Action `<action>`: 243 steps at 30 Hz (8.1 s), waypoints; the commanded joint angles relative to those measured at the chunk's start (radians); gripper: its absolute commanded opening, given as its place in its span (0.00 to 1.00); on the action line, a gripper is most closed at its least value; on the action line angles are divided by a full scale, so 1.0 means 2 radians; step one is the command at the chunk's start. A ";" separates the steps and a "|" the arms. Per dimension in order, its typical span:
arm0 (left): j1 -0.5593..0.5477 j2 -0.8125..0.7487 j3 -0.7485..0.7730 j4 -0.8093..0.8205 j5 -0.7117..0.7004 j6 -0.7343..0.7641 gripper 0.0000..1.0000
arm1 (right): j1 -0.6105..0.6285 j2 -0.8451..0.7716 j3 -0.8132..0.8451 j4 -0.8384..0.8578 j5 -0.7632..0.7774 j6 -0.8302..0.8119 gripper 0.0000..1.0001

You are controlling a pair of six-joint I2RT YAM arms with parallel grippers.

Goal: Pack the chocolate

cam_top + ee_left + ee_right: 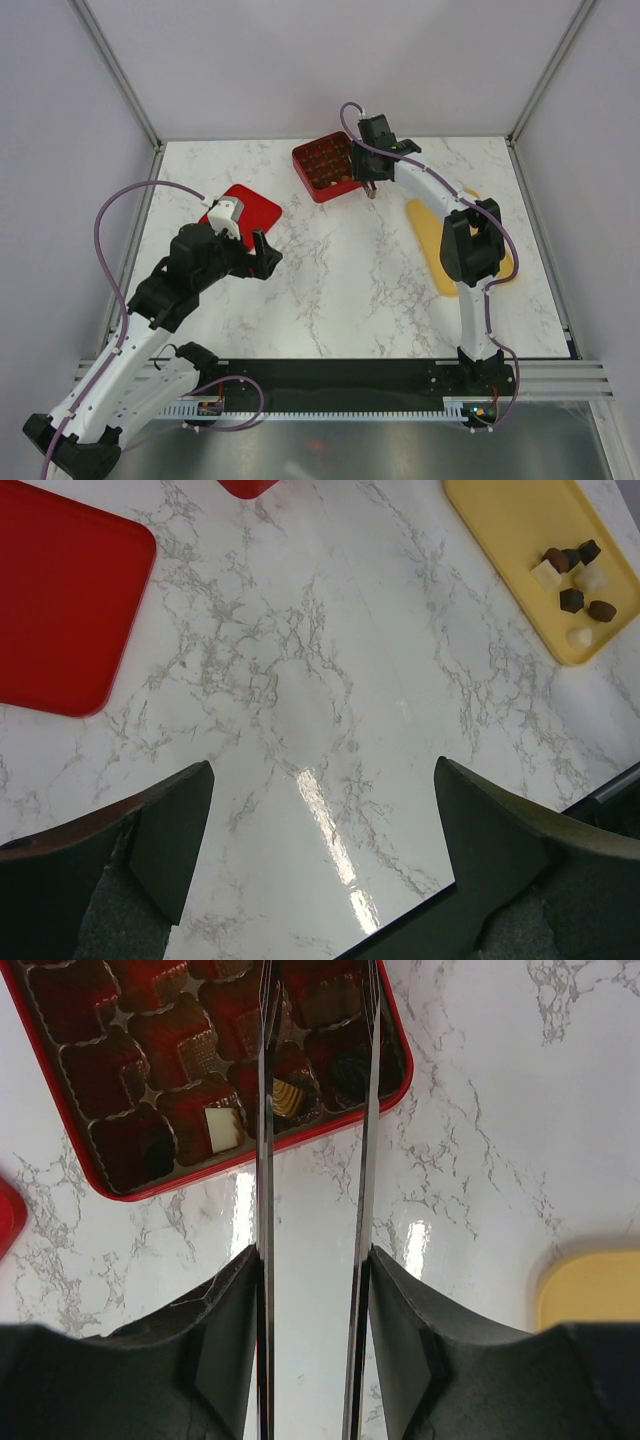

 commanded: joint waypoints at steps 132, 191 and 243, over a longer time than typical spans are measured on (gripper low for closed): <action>0.002 -0.008 0.008 -0.001 -0.012 0.019 1.00 | 0.034 0.017 0.058 -0.005 0.015 -0.001 0.38; 0.002 -0.007 0.007 0.002 0.010 0.016 1.00 | -0.121 -0.434 -0.435 -0.176 0.062 0.006 0.48; 0.002 -0.006 0.007 0.002 -0.009 0.019 1.00 | 0.019 -0.129 0.000 -0.115 -0.005 0.016 0.28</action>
